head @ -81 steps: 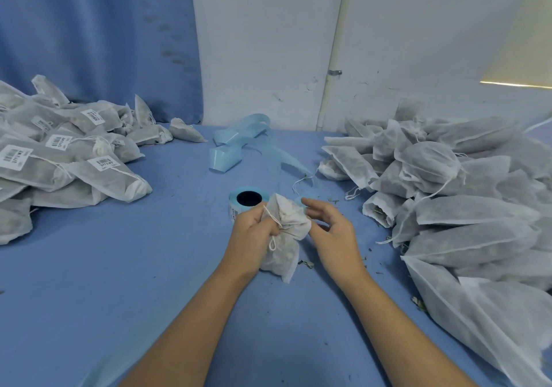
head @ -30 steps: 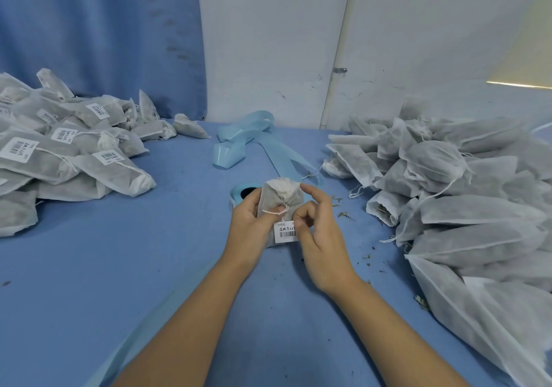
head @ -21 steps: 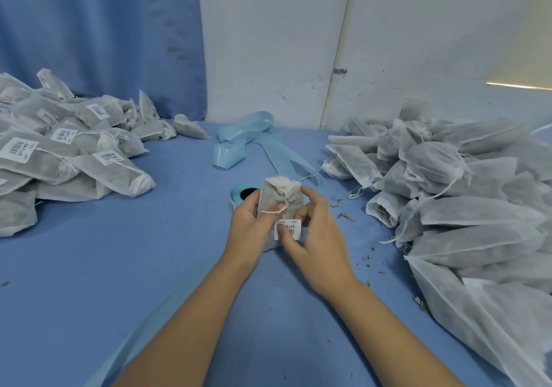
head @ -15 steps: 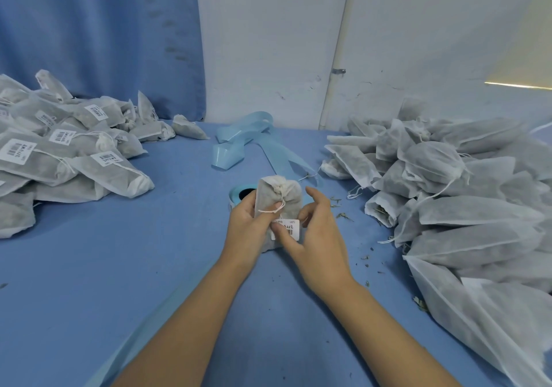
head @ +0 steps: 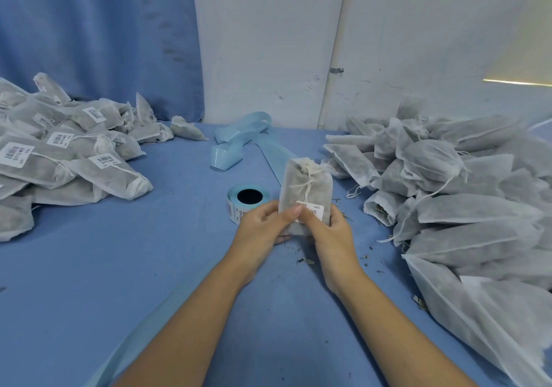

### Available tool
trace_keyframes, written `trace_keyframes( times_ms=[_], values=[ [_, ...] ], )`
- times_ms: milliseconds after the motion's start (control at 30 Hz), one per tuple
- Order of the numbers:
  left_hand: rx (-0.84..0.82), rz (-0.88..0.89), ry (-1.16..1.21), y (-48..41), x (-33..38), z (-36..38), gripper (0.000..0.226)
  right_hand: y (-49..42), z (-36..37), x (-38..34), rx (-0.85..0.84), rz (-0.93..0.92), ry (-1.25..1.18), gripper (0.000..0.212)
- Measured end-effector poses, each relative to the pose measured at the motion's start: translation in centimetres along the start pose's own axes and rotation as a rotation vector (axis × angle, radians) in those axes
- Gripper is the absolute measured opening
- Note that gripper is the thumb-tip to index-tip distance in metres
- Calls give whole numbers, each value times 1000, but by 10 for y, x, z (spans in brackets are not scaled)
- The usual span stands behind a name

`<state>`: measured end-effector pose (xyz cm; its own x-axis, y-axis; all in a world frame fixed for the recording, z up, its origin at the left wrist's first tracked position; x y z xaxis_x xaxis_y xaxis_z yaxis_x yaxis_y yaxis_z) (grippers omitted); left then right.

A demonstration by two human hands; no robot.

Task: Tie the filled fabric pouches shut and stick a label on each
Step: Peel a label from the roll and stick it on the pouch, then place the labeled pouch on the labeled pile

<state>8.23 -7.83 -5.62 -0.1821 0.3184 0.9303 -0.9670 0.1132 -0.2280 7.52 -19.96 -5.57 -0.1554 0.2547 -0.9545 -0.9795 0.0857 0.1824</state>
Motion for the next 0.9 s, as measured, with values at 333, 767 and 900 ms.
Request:
trace_keyframes(
  times_ms=[333, 767, 900],
  values=[
    [27, -91, 183, -2, 2, -9, 32, -4, -3, -1, -137, 68, -198, 40],
    [-45, -71, -52, -3, 6, -10, 39, -6, -4, 0, -171, 22, -275, 31],
    [-60, -53, -109, -4, 13, -13, 25, -7, -5, -2, -118, 19, -237, 38]
  ],
)
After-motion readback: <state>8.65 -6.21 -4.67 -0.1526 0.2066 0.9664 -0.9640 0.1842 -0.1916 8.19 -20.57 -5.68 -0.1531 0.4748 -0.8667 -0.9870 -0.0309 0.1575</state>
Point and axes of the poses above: each hand's wrist, its own y-axis away from the middle knuckle, its own z-axis out of the palm, x = y × z, the point moved 1 cm from there along -y, towards the middle knuckle, and after that the axes turned 11 degrees about z, right-handed, at the moved point
